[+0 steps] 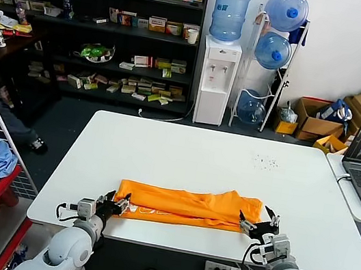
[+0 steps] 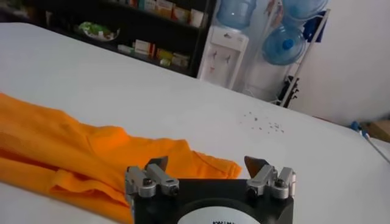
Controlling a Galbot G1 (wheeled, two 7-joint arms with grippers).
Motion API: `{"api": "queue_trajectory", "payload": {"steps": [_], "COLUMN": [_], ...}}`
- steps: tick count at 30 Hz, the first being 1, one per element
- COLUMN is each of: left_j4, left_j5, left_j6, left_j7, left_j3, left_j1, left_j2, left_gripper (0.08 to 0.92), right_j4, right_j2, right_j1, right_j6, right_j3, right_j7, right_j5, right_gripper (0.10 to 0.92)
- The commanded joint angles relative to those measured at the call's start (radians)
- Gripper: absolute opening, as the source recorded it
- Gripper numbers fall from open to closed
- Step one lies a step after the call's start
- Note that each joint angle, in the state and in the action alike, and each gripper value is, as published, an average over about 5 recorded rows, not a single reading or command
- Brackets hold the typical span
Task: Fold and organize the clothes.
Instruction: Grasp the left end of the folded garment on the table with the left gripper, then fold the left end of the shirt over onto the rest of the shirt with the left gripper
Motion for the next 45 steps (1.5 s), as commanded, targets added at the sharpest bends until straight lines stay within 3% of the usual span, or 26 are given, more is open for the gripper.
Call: {"api": "queue_trajectory", "payload": {"steps": [1,14,20,30,34,38,45], "left_j4": [0.006,-0.007,0.007,0.141,0.134,0.022,-0.182], "left_j5": [-0.032,-0.001,-0.013,-0.005,-0.007,-0.025,-0.076], "left_j6": [0.018,0.002,0.000,-0.006,-0.011,0.000,0.042], "left_j7": [-0.001,0.019,0.018,0.041,0.039,0.017,-0.041], "left_j3": [0.003,-0.004,-0.046,-0.150,-0.171,-0.160,-0.053], "left_j1": [0.000,-0.010,-0.048,-0.128,-0.138,-0.108,-0.074], "left_j2": [-0.005,0.010,0.083,0.321,0.371,0.357,0.195], "left_gripper": [0.507,0.151,0.131,0.131,0.131,0.131,0.131], "right_j4": [0.007,0.017,0.023,0.020,0.008,-0.010,-0.051], "right_j2": [0.018,0.036,0.039,0.061,0.074,0.086,0.111], "right_j1": [-0.004,-0.007,-0.007,-0.006,0.005,0.014,0.024], "right_j6": [0.001,0.000,0.004,0.039,0.050,0.063,0.080], "right_j3": [-0.002,0.003,0.010,0.010,0.001,-0.008,-0.012], "right_j7": [0.004,0.013,0.015,0.027,0.034,0.045,0.064], "right_j5": [-0.003,-0.010,-0.015,-0.048,-0.063,-0.081,-0.108], "right_gripper": [0.823,0.823,0.823,0.823,0.823,0.823,0.823]}}
